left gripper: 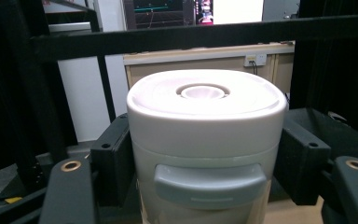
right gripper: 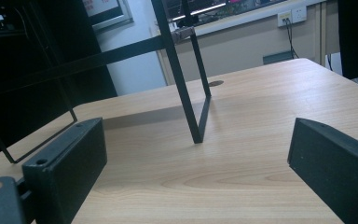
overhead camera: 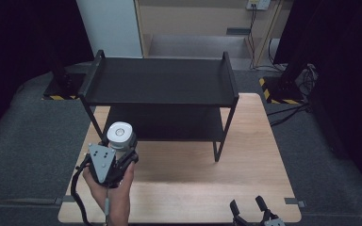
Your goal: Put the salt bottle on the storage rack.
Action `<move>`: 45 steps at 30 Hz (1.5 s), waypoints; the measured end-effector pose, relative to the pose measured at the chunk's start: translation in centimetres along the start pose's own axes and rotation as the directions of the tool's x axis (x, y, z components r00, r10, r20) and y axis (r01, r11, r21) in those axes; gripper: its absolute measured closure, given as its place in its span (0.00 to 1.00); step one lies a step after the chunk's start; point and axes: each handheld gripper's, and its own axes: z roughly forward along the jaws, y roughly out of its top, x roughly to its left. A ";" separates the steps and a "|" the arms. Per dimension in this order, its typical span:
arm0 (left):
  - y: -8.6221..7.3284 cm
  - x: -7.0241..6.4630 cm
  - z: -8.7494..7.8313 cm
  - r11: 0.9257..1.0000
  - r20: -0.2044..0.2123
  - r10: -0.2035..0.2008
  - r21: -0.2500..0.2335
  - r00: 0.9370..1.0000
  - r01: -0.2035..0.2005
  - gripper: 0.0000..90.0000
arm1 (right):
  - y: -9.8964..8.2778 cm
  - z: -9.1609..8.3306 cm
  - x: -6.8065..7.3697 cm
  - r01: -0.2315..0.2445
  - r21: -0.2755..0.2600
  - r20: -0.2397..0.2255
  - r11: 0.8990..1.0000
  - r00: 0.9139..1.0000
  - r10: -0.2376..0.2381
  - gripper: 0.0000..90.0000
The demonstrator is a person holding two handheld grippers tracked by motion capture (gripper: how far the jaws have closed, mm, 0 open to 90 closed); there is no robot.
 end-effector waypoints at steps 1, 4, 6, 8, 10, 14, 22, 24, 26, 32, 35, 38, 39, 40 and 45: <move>0.1 -0.1 0.3 1.000 -0.002 0.001 0.001 1.000 -0.001 0.34 | 0.0 0.1 0.0 -0.001 0.000 -0.001 1.000 1.000 0.001 0.05; 0.1 -0.4 1.3 1.000 -0.007 -0.004 0.003 1.000 0.004 0.34 | 0.1 0.3 -0.2 -0.002 -0.001 -0.003 1.000 1.000 0.002 0.05; 0.1 -0.5 2.0 1.000 -0.011 -0.004 0.013 1.000 0.004 0.34 | 0.2 0.4 -0.3 -0.003 0.000 -0.003 1.000 1.000 0.003 0.05; 0.1 -0.5 2.3 1.000 -0.013 -0.006 0.017 1.000 0.006 0.34 | 0.2 0.6 -0.4 -0.002 -0.002 -0.003 1.000 1.000 0.002 0.05; 0.0 -0.5 3.1 1.000 -0.019 -0.009 0.025 1.000 0.009 0.34 | 0.2 0.7 -0.5 -0.003 -0.003 -0.002 1.000 1.000 0.003 0.05; -0.2 -0.6 4.3 1.000 -0.037 -0.015 0.024 0.999 0.016 0.34 | 0.2 1.0 -0.7 -0.007 0.000 0.001 1.000 1.000 0.007 0.05; -0.2 -0.2 7.2 0.999 -0.068 -0.018 0.032 0.998 0.020 0.34 | 0.2 1.5 -1.0 -0.007 0.003 0.002 1.000 1.000 0.007 0.05; -0.3 0.0 8.1 0.999 -0.082 -0.019 0.034 0.996 0.022 0.34 | 0.2 1.6 -1.1 -0.007 0.003 0.007 1.000 1.000 0.007 0.05; -0.4 0.1 8.6 0.999 -0.084 -0.020 0.033 0.996 0.023 0.34 | 0.3 1.7 -1.2 -0.007 0.004 0.011 1.000 1.000 0.007 0.05; -0.4 -0.2 9.9 0.999 -0.078 -0.017 0.033 0.997 0.020 0.34 | 0.2 2.1 -1.5 -0.008 0.008 0.022 1.000 1.000 0.008 0.05; -0.5 -0.3 10.3 0.999 -0.079 -0.020 0.030 0.997 0.022 0.34 | 0.2 2.3 -1.5 -0.008 0.011 0.021 1.000 1.000 0.008 0.05; -0.6 -0.4 10.9 0.999 -0.082 -0.017 0.030 0.996 0.019 0.34 | 0.2 2.5 -1.6 -0.007 0.015 0.021 1.000 1.000 0.007 0.05; -0.6 -0.4 10.9 0.999 -0.082 -0.017 0.030 0.996 0.019 0.34 | 0.2 2.6 -1.6 -0.008 0.014 0.022 1.000 1.000 0.008 0.05; -0.7 -0.4 11.2 0.999 -0.089 -0.016 0.031 0.996 0.019 0.34 | 0.2 2.6 -1.6 -0.008 0.014 0.023 1.000 1.000 0.008 0.05; -0.9 -0.6 11.8 0.999 -0.096 -0.016 0.037 0.995 0.019 0.34 | 0.1 2.7 -1.7 -0.009 0.016 0.027 1.000 1.000 0.008 0.05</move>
